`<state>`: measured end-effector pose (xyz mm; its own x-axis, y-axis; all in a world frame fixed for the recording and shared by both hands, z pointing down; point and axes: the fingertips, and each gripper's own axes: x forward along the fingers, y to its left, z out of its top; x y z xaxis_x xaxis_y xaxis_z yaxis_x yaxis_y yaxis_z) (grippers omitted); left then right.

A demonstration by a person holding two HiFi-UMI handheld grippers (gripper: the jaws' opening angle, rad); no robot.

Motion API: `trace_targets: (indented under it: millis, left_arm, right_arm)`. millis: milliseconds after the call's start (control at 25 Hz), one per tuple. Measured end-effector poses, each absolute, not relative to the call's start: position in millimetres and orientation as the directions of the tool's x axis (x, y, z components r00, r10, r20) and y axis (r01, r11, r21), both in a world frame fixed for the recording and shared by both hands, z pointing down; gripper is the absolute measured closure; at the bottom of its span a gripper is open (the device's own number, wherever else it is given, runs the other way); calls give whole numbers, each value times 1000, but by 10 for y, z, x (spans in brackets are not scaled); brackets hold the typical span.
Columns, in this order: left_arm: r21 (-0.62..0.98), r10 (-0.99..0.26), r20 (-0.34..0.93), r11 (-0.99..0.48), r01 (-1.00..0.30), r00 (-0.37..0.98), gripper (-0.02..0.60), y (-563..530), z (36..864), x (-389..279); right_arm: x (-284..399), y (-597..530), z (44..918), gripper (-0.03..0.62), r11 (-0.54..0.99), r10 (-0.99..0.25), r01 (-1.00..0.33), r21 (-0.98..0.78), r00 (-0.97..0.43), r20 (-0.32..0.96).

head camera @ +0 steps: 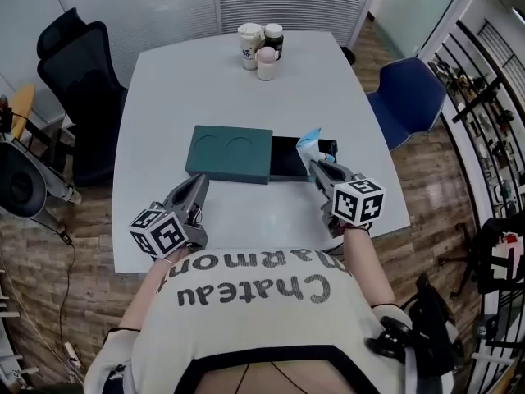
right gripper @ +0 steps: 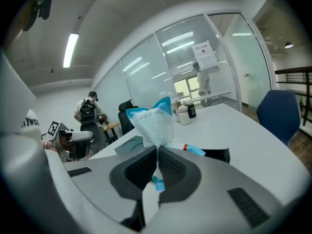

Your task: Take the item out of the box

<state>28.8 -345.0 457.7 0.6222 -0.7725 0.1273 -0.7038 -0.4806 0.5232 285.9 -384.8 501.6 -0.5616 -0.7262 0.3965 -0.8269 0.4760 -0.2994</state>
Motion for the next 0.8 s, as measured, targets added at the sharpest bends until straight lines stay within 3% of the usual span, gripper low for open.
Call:
trace_targets:
  millis: [800]
  left_arm:
    - [535,-575,106,-655,-534,812,589,-3050,4414,-253]
  right_arm:
    - [2014,-2643,5027,582,274,-797,-887,-372,-426,429]
